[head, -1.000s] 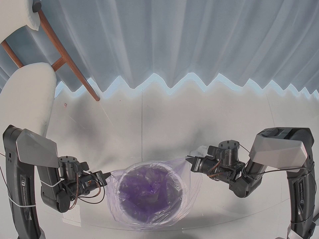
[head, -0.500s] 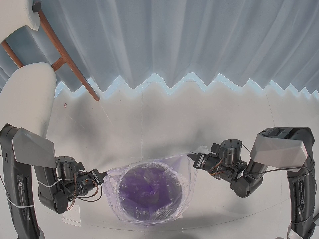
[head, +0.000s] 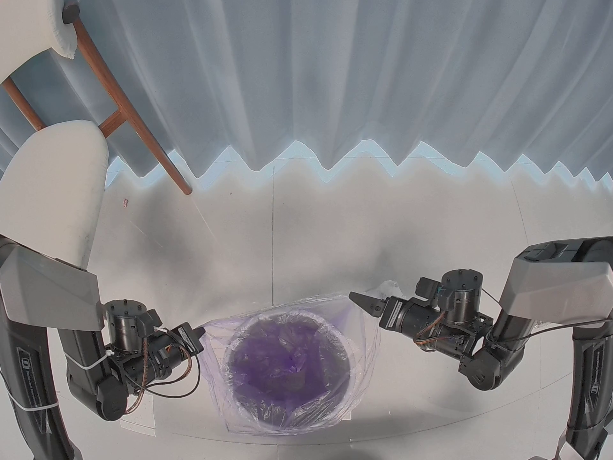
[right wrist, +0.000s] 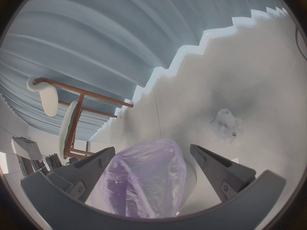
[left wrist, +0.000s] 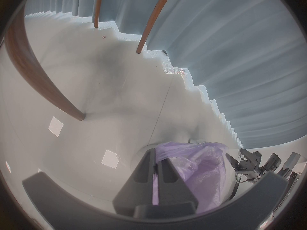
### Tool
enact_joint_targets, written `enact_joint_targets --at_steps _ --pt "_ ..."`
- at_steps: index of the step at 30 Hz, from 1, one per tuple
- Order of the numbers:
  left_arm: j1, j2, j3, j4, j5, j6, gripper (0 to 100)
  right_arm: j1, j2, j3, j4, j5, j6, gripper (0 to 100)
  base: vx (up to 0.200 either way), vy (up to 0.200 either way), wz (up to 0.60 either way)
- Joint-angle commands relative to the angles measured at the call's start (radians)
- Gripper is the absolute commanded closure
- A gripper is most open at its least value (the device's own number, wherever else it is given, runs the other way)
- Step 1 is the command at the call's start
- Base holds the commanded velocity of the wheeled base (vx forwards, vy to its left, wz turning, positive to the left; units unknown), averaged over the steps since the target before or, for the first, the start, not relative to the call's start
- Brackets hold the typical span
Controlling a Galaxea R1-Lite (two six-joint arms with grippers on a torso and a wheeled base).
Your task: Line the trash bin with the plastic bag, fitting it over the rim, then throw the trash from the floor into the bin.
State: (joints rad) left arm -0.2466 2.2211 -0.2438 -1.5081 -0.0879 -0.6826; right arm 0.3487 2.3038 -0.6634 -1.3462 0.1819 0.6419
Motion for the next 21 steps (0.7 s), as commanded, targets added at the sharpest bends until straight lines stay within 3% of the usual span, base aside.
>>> enact_joint_targets --at_steps 1,10,21 --pt "-0.011 -0.073 0.040 0.000 -0.026 -0.006 100 0.006 -0.070 0.062 -0.033 0.002 -0.001 0 0.000 0.000 0.00" --pt "0.021 0.048 0.014 0.000 -0.027 -0.006 100 0.006 -0.087 0.160 -0.168 -0.001 -0.005 0 0.000 0.000 0.00" --pt "0.024 0.196 -0.100 -0.001 -0.036 -0.006 100 0.007 -0.095 0.160 -0.183 -0.001 -0.008 0 0.000 0.000 0.00"
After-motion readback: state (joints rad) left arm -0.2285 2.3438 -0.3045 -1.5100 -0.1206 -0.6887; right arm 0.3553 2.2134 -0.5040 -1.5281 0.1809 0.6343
